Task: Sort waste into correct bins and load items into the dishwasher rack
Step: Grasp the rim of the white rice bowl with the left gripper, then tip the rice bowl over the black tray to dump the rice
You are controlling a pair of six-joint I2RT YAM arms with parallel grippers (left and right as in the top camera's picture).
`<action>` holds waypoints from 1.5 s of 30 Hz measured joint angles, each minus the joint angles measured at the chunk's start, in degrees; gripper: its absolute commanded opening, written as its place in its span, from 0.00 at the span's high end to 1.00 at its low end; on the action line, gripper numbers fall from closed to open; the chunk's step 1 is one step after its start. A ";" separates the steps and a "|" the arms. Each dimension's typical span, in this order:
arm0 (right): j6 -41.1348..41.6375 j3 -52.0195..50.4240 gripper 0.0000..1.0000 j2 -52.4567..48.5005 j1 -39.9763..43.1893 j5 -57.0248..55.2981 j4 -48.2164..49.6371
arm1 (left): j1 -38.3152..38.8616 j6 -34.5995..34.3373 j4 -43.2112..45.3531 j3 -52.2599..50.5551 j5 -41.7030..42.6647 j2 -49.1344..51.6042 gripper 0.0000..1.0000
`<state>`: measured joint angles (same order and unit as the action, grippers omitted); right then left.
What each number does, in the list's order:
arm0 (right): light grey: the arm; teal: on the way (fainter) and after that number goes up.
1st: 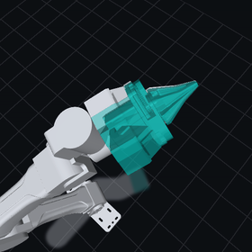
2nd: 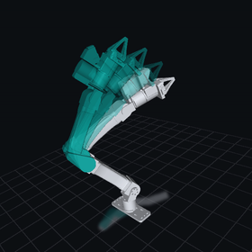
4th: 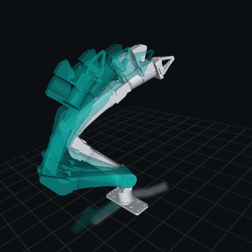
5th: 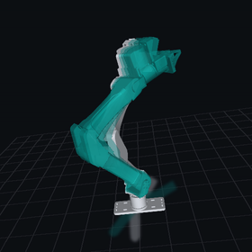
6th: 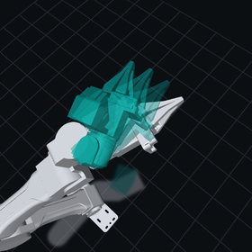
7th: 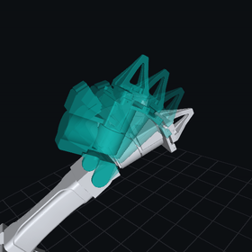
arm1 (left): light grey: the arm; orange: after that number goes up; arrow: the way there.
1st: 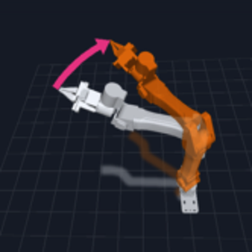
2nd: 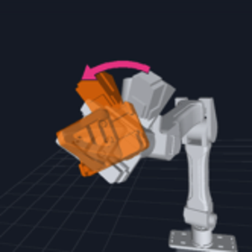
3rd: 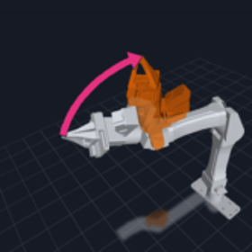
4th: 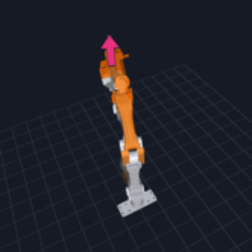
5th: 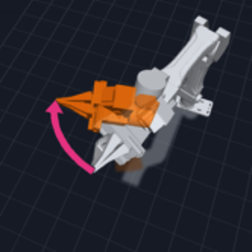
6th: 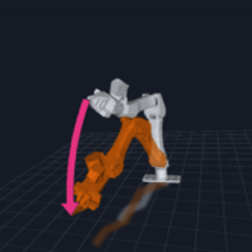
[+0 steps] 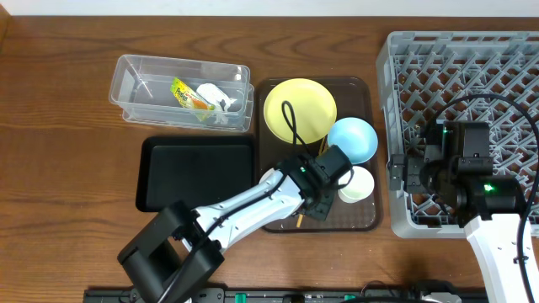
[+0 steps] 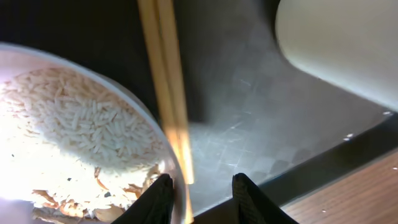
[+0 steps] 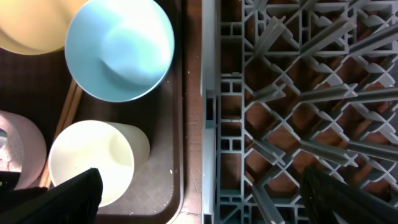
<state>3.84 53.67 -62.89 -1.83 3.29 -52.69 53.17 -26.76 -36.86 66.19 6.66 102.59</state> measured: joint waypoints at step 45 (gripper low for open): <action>0.00 0.00 0.01 0.00 0.00 0.39 -0.66 | -9.60 8.90 -14.21 10.45 -3.06 -5.90 0.94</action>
<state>3.84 53.67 -62.89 -1.83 3.68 -53.34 43.57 -17.87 -51.07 76.64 3.60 96.68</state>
